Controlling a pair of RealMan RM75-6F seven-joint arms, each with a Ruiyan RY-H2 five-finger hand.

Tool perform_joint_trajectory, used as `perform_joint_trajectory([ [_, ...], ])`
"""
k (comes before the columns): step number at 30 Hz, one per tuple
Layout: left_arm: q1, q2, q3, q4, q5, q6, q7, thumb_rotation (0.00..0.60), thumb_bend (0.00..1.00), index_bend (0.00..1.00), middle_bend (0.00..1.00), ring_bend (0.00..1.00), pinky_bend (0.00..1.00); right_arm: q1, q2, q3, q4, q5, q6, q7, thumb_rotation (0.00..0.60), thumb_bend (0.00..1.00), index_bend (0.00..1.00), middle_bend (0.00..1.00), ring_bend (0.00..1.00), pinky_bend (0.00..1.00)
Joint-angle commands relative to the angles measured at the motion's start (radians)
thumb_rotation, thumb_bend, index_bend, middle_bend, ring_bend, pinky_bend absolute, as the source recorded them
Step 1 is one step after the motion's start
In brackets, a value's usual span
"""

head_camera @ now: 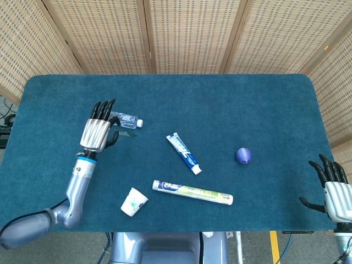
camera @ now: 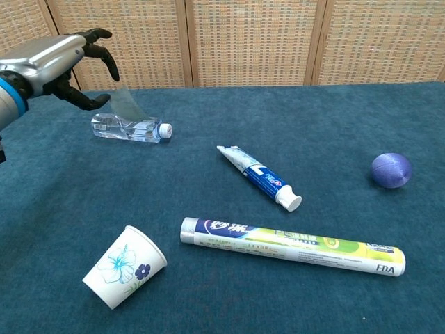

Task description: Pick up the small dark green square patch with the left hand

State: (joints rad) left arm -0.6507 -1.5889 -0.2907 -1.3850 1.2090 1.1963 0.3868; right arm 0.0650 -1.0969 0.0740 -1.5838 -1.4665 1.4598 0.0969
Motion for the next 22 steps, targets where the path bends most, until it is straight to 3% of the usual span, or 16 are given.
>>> perform_joint_trajectory([
  [1,0.108,0.147,0.064,-0.207,0.018,0.085,0.037,0.600,0.27,0.13,0.00,0.00,0.00,-0.001,0.000,0.000,-0.002,0.000,0.002,-0.005,0.600,0.13,0.12,0.00,0.00,0.00],
  [10,0.267,0.321,0.223,-0.443,0.023,0.187,0.172,0.600,0.21,0.03,0.00,0.00,0.00,-0.004,0.003,0.006,-0.007,0.022,0.000,-0.025,0.600,0.13,0.12,0.00,0.00,0.00],
  [17,0.331,0.378,0.295,-0.489,0.041,0.211,0.180,0.600,0.21,0.02,0.00,0.00,0.00,-0.003,0.004,0.011,-0.011,0.032,-0.003,-0.038,0.600,0.13,0.12,0.00,0.00,0.00],
  [22,0.356,0.391,0.312,-0.473,0.052,0.212,0.144,0.600,0.22,0.02,0.00,0.00,0.00,0.001,-0.001,0.010,-0.014,0.039,-0.014,-0.059,0.600,0.13,0.12,0.00,0.00,0.00],
])
